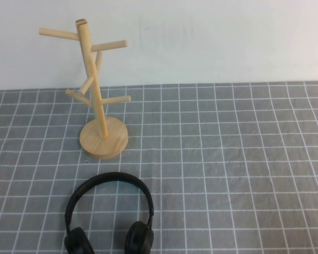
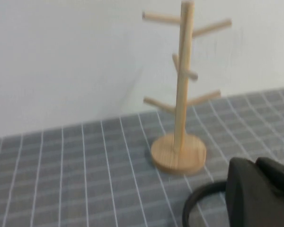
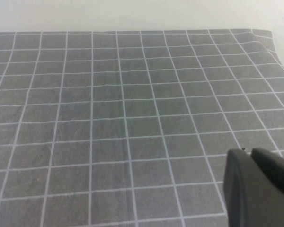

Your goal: Take out the headphones from the headphone stand

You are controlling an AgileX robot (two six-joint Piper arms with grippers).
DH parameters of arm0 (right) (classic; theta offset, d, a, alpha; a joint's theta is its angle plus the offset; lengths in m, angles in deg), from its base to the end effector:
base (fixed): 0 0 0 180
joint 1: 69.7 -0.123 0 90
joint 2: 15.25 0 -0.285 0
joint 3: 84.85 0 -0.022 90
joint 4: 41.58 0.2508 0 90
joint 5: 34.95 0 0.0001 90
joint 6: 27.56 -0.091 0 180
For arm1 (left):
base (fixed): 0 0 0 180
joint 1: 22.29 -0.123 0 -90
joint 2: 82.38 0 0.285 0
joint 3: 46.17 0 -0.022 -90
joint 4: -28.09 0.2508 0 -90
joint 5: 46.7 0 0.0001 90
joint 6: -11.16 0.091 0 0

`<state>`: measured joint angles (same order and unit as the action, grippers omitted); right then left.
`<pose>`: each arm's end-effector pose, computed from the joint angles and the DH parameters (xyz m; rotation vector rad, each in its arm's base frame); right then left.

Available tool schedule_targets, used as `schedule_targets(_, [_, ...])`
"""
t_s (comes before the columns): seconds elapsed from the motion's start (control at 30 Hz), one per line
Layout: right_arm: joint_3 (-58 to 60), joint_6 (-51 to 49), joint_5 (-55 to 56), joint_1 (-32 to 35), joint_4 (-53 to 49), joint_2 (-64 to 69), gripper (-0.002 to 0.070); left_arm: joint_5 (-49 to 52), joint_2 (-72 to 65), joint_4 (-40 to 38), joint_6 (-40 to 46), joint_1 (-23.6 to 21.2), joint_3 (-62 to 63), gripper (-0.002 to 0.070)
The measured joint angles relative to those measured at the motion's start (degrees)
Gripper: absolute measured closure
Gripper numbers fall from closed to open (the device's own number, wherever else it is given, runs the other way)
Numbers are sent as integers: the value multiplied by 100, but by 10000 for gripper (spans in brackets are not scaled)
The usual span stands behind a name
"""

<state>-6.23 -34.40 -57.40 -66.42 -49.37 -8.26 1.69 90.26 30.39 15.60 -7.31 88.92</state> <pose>0.0516 -0.0077 0.1708 0.0834 1.8815 -0.0924 -0.0074 0.0048 0.3135 0.2979 1.7318 -0.0882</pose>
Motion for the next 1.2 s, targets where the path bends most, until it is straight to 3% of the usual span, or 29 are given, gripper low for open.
schedule_targets(0.27, [0,0,0,0,0,0,685,-275,0,0,-14,0,-880,676])
schedule_targets(0.6, [0,0,0,0,0,0,685,-799,0,75,-23,0,-1124,677])
schedule_targets(1.03, [0,0,0,0,0,0,685,-3323,0,43,-82,0,-2686,677])
schedule_targets(1.2, [0,0,0,0,0,0,685,-3457,0,43,-82,0,-3347,677])
